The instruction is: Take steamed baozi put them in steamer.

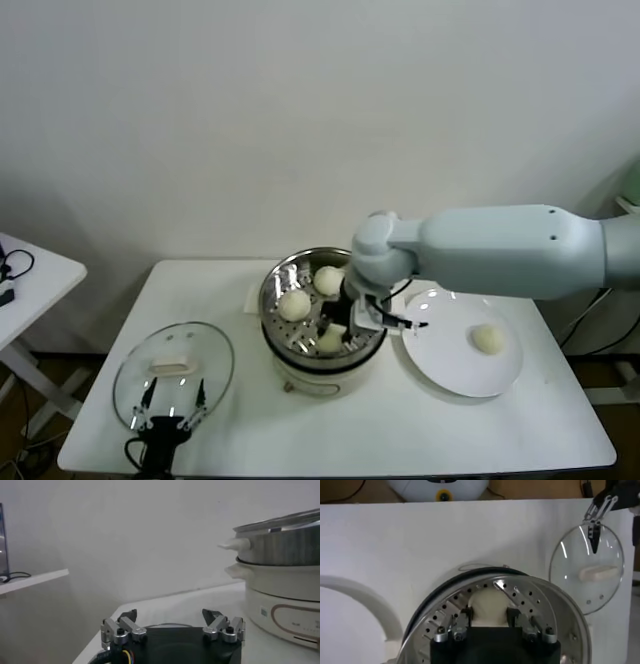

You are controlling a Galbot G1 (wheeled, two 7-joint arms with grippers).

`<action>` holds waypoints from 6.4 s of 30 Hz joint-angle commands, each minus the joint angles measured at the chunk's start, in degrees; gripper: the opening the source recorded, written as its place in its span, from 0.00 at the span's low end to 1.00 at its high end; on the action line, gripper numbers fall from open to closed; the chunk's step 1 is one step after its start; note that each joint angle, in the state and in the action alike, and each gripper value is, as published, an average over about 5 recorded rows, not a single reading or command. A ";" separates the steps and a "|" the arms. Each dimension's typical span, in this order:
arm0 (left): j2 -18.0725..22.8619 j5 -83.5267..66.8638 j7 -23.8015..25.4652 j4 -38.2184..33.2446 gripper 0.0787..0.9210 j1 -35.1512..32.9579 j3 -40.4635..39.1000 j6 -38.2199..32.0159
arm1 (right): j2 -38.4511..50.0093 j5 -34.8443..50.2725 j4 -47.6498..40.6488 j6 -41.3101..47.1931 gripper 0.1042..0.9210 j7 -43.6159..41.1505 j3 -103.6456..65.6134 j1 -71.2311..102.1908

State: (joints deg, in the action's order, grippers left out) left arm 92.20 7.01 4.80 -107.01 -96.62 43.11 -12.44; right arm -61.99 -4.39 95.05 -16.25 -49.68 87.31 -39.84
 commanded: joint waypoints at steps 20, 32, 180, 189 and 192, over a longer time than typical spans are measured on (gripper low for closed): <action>2.80 -0.19 0.03 -0.10 0.88 -0.48 -0.01 -0.55 | 2.17 23.04 -8.30 -4.41 0.86 -6.39 7.83 -12.23; 2.80 -0.34 0.03 -1.06 0.88 -0.89 -0.40 -0.79 | 16.28 38.33 -17.64 19.32 0.88 -7.12 27.01 -19.93; 2.80 0.47 0.05 -2.62 0.88 -2.24 -0.84 -1.72 | 17.43 51.94 -10.32 35.27 0.88 14.42 -4.41 -3.33; 2.80 0.45 -0.03 -2.57 0.88 -2.28 -1.30 -1.85 | 29.82 52.99 -6.76 31.94 0.88 34.75 -38.78 27.56; 2.80 0.45 -0.06 -2.49 0.88 -2.22 -1.48 -1.86 | 32.68 53.46 -4.05 30.17 0.88 37.85 -47.20 36.46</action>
State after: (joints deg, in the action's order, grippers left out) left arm 92.20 7.51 4.79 -109.52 -98.86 41.82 -14.23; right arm -42.24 44.93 85.40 17.48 -29.90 71.97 -30.98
